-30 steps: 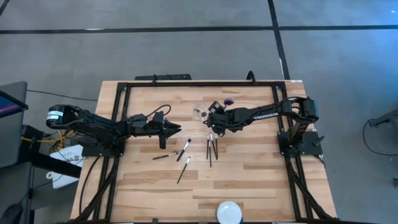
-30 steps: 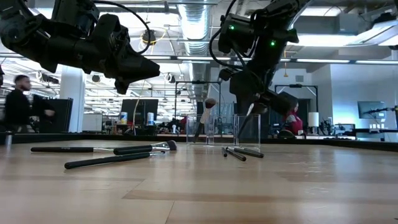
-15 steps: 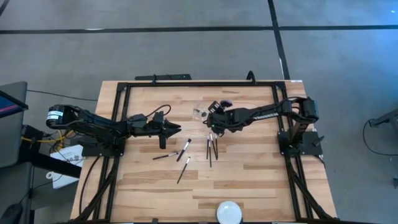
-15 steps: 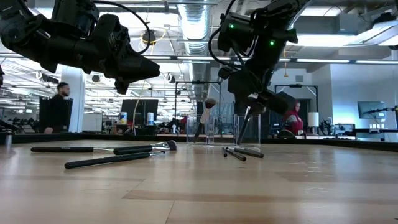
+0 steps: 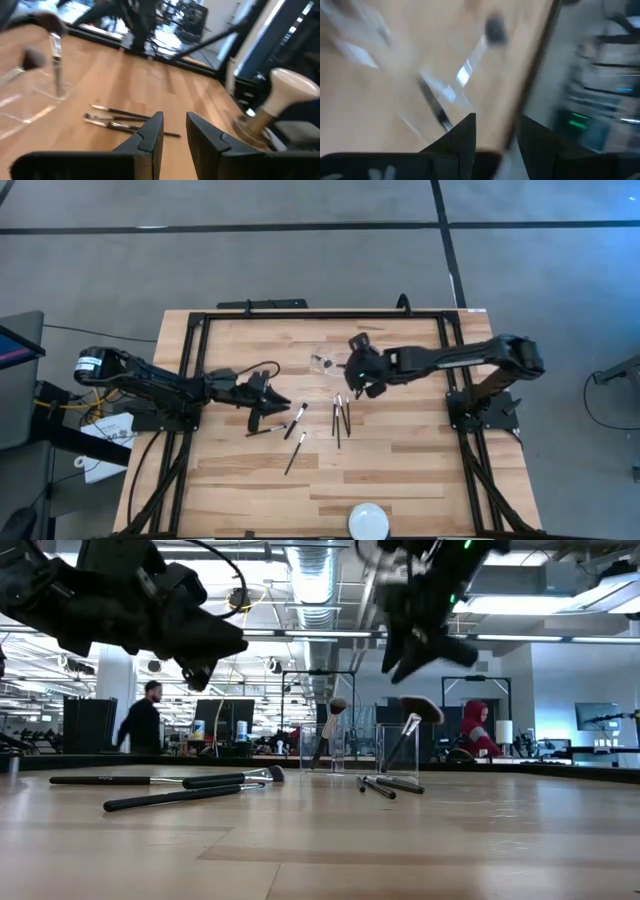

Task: Put items in baskets/containers
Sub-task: Put the black eyeshadow brush into the transparent organizer

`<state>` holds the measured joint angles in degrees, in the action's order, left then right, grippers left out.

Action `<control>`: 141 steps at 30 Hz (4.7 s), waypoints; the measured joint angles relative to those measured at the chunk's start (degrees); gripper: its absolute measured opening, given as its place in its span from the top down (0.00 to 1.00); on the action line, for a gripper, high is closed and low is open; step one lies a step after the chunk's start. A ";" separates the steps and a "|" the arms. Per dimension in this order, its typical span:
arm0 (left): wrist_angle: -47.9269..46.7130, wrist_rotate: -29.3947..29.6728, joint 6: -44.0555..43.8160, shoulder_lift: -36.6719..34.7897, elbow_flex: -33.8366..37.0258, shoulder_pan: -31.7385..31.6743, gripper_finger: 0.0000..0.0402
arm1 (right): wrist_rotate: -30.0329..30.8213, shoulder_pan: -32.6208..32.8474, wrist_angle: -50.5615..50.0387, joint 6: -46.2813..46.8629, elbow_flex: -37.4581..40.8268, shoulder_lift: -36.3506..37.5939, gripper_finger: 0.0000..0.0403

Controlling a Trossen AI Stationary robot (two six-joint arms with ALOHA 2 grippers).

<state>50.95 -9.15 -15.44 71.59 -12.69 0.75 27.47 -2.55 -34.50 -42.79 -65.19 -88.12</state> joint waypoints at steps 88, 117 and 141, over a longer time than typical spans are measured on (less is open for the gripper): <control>2.90 45.10 -4.01 9.95 11.00 28.82 0.95 | -44.05 0.06 70.76 37.77 8.85 -22.27 0.70; 3.09 46.91 15.23 5.43 6.91 28.84 0.95 | -48.53 -1.03 71.67 56.54 4.07 -27.43 0.70; 3.55 52.68 15.23 5.40 6.88 28.79 0.95 | -50.00 -0.94 72.34 60.81 4.07 -27.37 0.75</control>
<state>54.50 43.53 -0.21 76.99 -5.80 29.54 -22.52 -3.49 37.84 18.02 -61.12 -115.48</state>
